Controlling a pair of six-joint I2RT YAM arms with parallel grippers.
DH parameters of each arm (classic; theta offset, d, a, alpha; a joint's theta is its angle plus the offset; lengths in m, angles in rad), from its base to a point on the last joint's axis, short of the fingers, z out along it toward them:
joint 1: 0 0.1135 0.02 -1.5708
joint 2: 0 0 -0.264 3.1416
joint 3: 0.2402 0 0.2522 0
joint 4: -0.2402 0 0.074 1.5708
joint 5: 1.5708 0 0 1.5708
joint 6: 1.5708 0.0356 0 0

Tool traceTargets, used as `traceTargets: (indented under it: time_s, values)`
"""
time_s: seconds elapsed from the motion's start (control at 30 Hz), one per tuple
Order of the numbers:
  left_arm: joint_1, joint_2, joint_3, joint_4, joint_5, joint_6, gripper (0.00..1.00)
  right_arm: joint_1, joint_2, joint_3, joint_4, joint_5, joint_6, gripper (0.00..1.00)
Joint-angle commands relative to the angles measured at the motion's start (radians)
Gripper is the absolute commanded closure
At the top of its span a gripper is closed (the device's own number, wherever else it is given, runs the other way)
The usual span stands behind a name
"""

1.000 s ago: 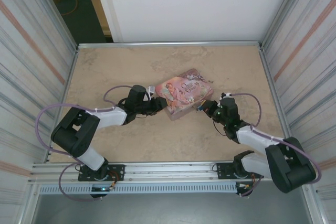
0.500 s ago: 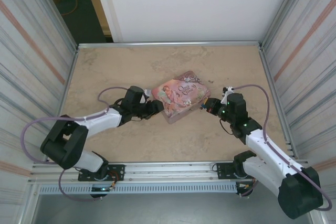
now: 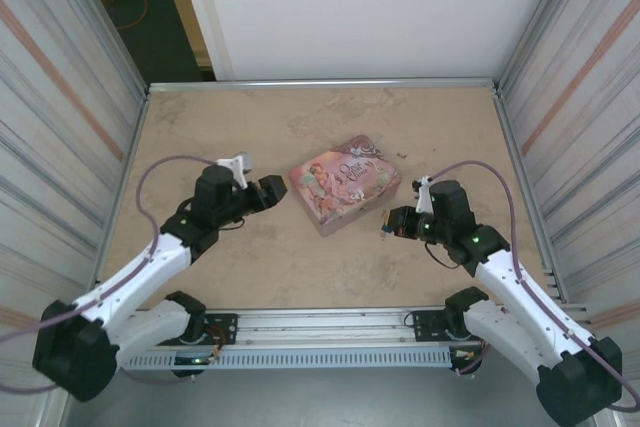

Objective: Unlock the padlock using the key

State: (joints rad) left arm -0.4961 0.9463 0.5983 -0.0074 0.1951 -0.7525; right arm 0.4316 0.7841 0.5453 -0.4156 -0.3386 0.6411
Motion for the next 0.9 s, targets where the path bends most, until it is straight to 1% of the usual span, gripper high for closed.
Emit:
traceTargets:
  time_s: [0.0,0.2,0.4,0.57,0.87]
  values:
    - [0.018,-0.103,-0.038,-0.048,-0.119,0.087,0.29,0.034,0.012,0.015,-0.103,-0.04,-0.021,1.0]
    - [0.067,-0.284,-0.101,-0.079,-0.188,0.116,0.18,0.109,0.065,-0.008,-0.119,-0.026,-0.016,1.0]
    - [0.123,-0.43,-0.155,-0.136,-0.217,0.107,0.09,0.17,0.123,-0.057,-0.062,0.009,0.013,1.0]
    - [0.15,-0.498,-0.17,-0.195,-0.222,0.106,0.08,0.203,0.186,-0.087,-0.018,0.001,0.022,1.0]
    - [0.157,-0.529,-0.178,-0.222,-0.221,0.101,0.08,0.228,0.301,-0.102,0.027,-0.02,0.001,1.0]
